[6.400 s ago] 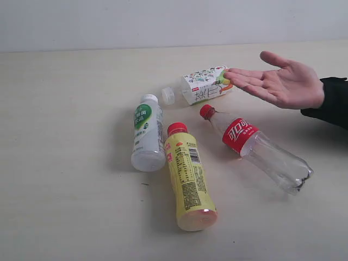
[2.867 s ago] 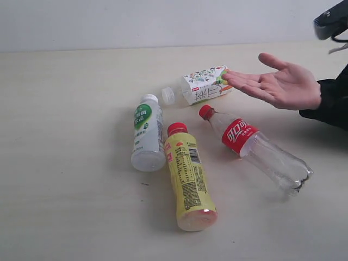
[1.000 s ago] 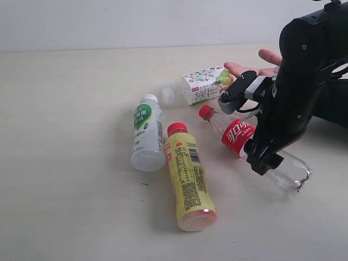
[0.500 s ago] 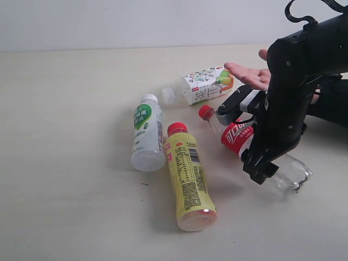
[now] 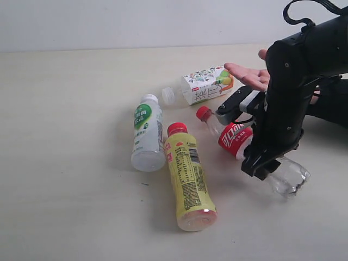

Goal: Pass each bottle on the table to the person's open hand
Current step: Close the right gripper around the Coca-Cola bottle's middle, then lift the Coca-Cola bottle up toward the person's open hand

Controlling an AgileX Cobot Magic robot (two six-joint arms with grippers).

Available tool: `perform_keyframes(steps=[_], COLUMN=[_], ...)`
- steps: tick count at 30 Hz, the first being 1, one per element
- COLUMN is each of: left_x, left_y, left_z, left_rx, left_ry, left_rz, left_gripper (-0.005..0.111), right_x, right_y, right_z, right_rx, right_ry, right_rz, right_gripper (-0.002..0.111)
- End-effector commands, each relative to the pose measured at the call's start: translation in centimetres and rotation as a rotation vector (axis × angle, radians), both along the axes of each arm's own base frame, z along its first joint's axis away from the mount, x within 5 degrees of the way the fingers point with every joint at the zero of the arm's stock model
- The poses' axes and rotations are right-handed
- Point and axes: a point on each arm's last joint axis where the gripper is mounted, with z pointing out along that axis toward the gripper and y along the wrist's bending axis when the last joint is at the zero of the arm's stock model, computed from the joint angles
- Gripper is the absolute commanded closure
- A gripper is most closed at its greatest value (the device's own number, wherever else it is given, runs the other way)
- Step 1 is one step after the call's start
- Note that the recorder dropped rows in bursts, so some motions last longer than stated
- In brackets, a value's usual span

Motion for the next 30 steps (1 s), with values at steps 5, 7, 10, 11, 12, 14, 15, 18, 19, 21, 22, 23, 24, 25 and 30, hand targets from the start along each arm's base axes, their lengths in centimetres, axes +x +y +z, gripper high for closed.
perform_keyframes(steps=[5,7,10,11,12,14,15,18,19,21,22,23,24,25,30], left_x=[0.0,0.0,0.0,0.0,0.0,0.0,0.0,0.0,0.0,0.0,0.0,0.0,0.0,0.0,0.0], left_y=[0.0,0.0,0.0,0.0,0.0,0.0,0.0,0.0,0.0,0.0,0.0,0.0,0.0,0.0,0.0], left_z=[0.1,0.1,0.1,0.1,0.1,0.1,0.1,0.1,0.1,0.1,0.1,0.1,0.1,0.1,0.1], left_rx=[-0.008,-0.008,-0.008,-0.008,-0.008,-0.008,-0.008,-0.008,-0.008,-0.008,-0.008,-0.008,-0.008,-0.008,-0.008], left_ry=[-0.010,-0.010,-0.010,-0.010,-0.010,-0.010,-0.010,-0.010,-0.010,-0.010,-0.010,-0.010,-0.010,-0.010,-0.010], left_rz=[0.001,0.001,0.001,0.001,0.001,0.001,0.001,0.001,0.001,0.001,0.001,0.001,0.001,0.001,0.001], left_gripper=[0.100,0.100,0.100,0.100,0.100,0.100,0.100,0.100,0.100,0.100,0.100,0.100,0.100,0.100,0.100], right_x=[0.3,0.2,0.0,0.0,0.0,-0.1,-0.2,-0.8,-1.0,-1.6,-1.9,-2.2,-2.5,-2.7,-4.4], right_y=[0.0,0.0,-0.2,-0.2,-0.2,-0.3,-0.3,-0.6,-0.7,-1.0,-1.2,-1.3,-1.5,-1.6,-2.1], right_z=[0.1,0.2,0.5,0.8,1.2,2.3,2.9,4.8,5.5,6.9,7.6,8.2,8.9,9.6,13.4], right_rx=[-0.014,-0.021,-0.047,-0.055,-0.059,-0.061,-0.060,-0.047,-0.042,-0.036,-0.034,-0.029,-0.022,-0.012,0.084], right_ry=[-0.023,-0.012,0.027,0.036,0.038,0.034,0.029,0.006,-0.004,-0.018,-0.024,-0.034,-0.048,-0.066,-0.184], right_rz=[0.001,-0.015,-0.042,-0.063,-0.081,-0.097,-0.107,-0.120,-0.122,-0.125,-0.127,-0.128,-0.130,-0.130,-0.151], right_gripper=[0.093,0.107,0.108,0.108,0.108,0.108,0.108,0.108,0.108,0.108,0.108,0.108,0.108,0.108,0.108])
